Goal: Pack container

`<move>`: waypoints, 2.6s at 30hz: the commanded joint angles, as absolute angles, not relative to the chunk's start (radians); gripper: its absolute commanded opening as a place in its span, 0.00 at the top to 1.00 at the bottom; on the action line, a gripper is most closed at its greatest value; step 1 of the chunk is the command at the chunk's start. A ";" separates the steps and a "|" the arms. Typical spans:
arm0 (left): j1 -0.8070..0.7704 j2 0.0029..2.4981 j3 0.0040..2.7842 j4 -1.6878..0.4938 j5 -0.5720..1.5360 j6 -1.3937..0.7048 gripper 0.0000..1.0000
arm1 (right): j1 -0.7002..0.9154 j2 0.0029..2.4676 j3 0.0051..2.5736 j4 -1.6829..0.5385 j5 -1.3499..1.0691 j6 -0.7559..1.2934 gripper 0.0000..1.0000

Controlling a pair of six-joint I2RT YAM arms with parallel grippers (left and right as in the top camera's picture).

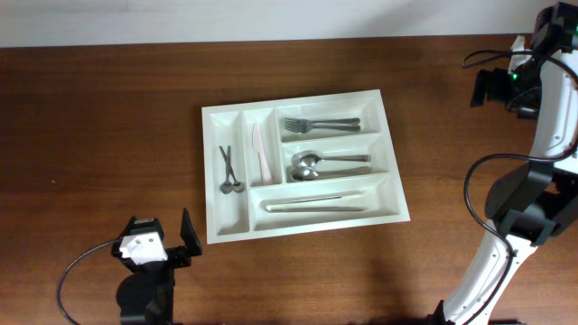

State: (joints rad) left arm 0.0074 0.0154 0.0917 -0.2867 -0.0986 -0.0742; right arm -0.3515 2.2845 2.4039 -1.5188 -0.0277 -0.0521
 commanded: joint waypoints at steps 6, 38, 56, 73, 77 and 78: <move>0.002 0.005 0.094 -0.307 -0.021 -0.032 0.01 | -0.347 2.283 2.405 -1.522 -0.034 -0.044 0.01; 0.002 0.005 0.094 -0.304 -0.022 -0.032 0.01 | -0.347 2.283 2.405 -1.522 -0.034 -0.044 0.01; 0.002 0.005 0.094 -0.304 -0.022 -0.032 0.01 | -0.345 1.816 2.191 -1.389 -0.182 -0.043 0.01; 0.002 0.005 0.094 -0.304 -0.022 -0.032 0.01 | -0.247 1.002 1.137 -0.705 -0.303 -0.044 0.01; 0.002 0.005 0.094 -0.304 -0.022 -0.032 0.01 | -0.182 0.914 1.032 -0.597 -0.303 -0.044 0.01; 0.002 0.005 0.094 -0.304 -0.022 -0.032 0.01 | -0.162 0.891 0.997 -0.548 -0.303 -0.045 0.01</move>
State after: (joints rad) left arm 0.0074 0.0147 0.0933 -0.2928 -0.0326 -0.0448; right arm -0.2028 0.9447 1.0592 -0.6044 -0.2916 -0.0513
